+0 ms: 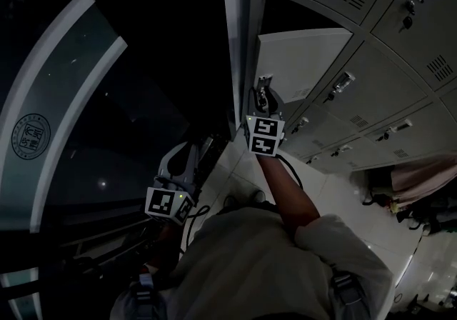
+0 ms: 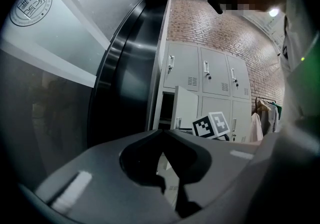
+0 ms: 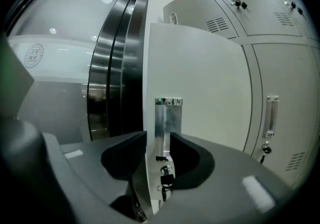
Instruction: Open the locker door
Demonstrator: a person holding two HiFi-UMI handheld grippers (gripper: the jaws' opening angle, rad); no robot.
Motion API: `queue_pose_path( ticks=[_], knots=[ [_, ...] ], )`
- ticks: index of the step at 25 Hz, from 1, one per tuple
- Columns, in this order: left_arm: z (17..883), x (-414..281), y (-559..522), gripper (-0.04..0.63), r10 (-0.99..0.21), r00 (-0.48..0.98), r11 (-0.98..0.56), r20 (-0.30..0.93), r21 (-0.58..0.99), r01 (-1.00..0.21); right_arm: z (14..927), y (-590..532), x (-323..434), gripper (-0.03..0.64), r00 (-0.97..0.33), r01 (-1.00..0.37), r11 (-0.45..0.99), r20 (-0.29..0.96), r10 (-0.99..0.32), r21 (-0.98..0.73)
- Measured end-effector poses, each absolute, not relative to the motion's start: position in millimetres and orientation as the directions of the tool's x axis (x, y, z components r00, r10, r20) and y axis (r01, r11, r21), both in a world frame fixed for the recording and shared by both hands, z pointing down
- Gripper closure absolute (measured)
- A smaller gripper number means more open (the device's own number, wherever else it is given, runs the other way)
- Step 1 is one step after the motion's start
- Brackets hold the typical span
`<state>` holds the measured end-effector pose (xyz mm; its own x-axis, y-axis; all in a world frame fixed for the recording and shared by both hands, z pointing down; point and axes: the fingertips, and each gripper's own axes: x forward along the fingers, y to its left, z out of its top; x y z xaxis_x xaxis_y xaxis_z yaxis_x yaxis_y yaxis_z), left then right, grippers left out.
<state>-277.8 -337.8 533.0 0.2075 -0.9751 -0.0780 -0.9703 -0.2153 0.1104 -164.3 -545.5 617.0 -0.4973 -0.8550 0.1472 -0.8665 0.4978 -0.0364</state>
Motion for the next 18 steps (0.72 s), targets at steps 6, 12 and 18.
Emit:
queue_pose_path(
  ticks=[6, 12, 18],
  knots=[
    [531, -274, -337, 0.583, -0.972, 0.218, -0.226, -0.082, 0.111, -0.968, 611, -515, -138, 0.465, -0.491, -0.87, 0.493, 0.108, -0.864, -0.014],
    [527, -255, -345, 0.583, -0.958, 0.271, -0.28, -0.088, 0.11, -0.954, 608, -485, -107, 0.486, -0.483, -0.875, 0.484, 0.087, -0.871, -0.012],
    [523, -235, -354, 0.583, -0.94, 0.329, -0.337, -0.089, 0.1, -0.936, 604, -462, -76, 0.508, -0.462, -0.887, 0.462, 0.08, -0.883, -0.02]
  ],
)
